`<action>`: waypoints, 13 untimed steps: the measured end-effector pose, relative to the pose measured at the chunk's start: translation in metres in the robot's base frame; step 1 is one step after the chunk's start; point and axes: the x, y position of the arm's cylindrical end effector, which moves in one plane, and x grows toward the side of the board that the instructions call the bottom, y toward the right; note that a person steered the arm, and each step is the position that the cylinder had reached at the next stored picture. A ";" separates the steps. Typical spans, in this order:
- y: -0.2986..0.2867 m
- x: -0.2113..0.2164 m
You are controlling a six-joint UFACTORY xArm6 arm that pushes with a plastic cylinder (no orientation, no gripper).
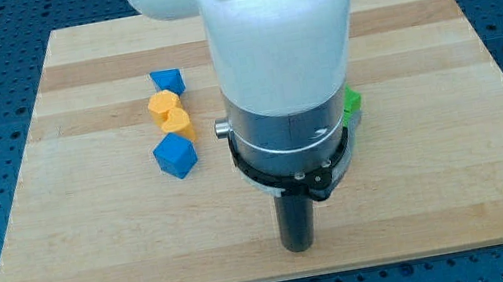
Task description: Place the arm in between green circle and red star
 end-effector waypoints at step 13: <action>0.101 -0.118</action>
